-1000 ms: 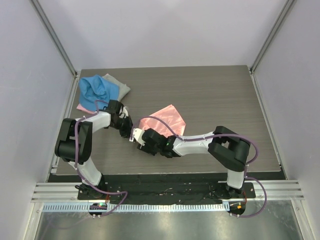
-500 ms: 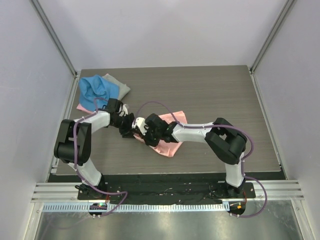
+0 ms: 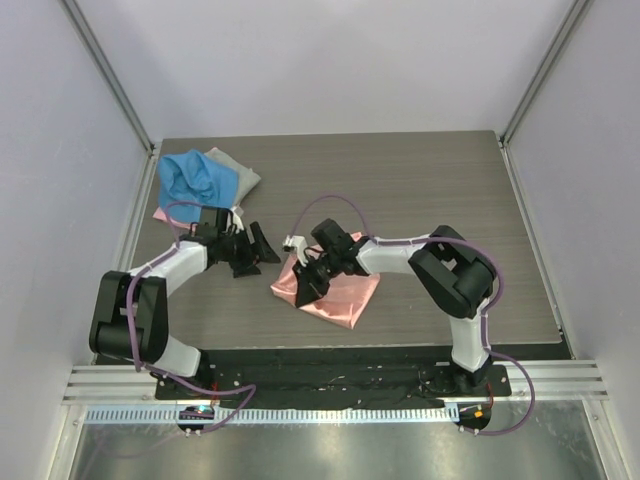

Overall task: Fold the napkin, place the utensils inside, and roll it up
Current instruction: Roll the napkin with the utensil

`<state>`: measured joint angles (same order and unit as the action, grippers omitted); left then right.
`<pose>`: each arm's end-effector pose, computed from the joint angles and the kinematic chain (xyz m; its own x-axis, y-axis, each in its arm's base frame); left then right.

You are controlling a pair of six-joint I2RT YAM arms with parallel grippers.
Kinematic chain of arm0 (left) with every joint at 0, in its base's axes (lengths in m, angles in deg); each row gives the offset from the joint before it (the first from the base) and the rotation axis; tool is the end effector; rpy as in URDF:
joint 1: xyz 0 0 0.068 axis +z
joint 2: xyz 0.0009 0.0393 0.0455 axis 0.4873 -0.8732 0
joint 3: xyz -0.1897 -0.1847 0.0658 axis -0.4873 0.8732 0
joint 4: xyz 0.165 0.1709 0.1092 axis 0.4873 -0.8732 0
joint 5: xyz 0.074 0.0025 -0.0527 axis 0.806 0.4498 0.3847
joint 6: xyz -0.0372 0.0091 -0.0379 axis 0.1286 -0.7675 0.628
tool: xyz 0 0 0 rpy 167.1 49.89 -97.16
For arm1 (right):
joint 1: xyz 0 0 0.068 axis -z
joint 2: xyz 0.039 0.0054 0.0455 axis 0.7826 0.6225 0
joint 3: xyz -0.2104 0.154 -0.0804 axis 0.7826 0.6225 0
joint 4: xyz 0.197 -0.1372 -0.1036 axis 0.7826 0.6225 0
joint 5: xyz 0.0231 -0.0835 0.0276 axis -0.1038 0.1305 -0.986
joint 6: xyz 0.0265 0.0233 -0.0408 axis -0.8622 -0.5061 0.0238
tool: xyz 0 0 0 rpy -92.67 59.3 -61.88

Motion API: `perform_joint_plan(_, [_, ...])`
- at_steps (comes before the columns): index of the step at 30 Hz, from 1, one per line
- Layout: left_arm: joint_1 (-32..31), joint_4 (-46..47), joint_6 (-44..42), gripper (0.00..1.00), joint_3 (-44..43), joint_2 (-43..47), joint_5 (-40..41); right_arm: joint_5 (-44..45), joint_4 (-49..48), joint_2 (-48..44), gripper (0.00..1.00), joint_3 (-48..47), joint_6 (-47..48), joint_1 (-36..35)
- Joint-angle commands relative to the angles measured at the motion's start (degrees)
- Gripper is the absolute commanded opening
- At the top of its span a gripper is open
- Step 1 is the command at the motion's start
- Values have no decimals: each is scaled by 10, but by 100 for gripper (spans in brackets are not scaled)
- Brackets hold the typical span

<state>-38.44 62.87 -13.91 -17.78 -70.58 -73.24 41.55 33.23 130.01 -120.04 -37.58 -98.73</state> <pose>0.2725 -0.0604 0.1723 -0.8955 -0.3861 -0.2213 -0.1783 0.7669 -0.6164 0.2479 0.3018 0.1354 -0.5030 -0.5946 -0.6273 -0.8492 0.2048 0.4868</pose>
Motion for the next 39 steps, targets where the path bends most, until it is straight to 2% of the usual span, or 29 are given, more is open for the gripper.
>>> perform_joint_plan(1, [1,97,14,75,30,13,-54,-114,-86,31,1,66,-98,30])
perform_joint_plan(2, [1,115,16,75,37,14,-63,-133,-128,36,1,73,-110,42])
perform_joint_plan(8, [-9,183,26,74,83,29,-72,-186,-222,71,1,98,-181,87])
perform_joint_plan(13, [-26,248,39,73,110,13,-88,-199,-213,94,1,89,-179,106])
perform_joint_plan(21, [-30,406,64,74,189,30,-103,-208,-216,138,1,79,-189,129])
perform_joint_plan(29, [-47,478,80,70,209,-14,-124,-214,-220,166,1,68,-205,141])
perform_joint_plan(32, [-48,493,79,68,212,-23,-122,-214,-217,173,1,67,-205,142])
perform_joint_plan(39, [-54,516,80,51,212,-60,-120,-213,-207,174,1,62,-203,143])
